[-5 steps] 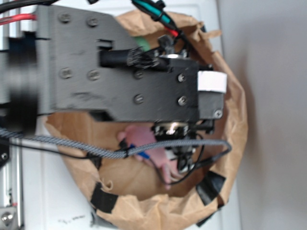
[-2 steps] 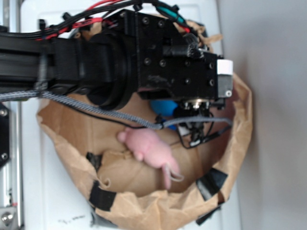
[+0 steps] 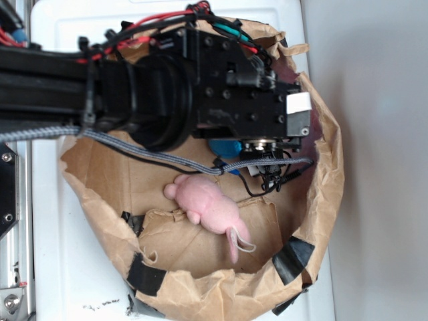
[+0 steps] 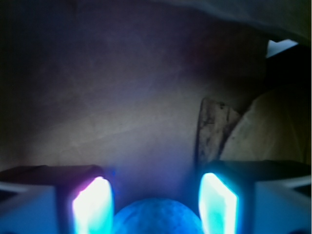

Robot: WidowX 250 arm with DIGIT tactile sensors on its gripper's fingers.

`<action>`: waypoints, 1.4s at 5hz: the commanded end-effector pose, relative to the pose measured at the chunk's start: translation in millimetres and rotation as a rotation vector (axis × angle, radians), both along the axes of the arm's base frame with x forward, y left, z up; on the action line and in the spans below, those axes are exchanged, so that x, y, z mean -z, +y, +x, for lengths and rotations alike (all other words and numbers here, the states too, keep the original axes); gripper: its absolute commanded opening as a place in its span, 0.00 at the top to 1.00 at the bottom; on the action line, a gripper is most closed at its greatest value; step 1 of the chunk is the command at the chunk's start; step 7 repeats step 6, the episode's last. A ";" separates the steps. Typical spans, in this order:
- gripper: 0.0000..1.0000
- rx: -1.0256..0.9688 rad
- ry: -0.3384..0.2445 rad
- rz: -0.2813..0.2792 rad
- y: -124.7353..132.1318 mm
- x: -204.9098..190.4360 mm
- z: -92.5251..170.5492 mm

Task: Grab the blue ball.

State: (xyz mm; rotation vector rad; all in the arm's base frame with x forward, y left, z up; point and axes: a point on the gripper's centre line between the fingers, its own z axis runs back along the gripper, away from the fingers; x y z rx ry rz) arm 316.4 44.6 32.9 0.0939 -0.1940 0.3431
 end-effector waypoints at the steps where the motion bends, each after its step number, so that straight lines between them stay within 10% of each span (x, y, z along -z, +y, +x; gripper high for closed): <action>1: 1.00 -0.059 0.008 -0.079 -0.6 -44.3 13.3; 4: 1.00 -0.038 0.083 -0.229 15.0 -116.9 3.3; 7: 1.00 -0.008 0.038 -0.181 19.7 -126.0 -6.4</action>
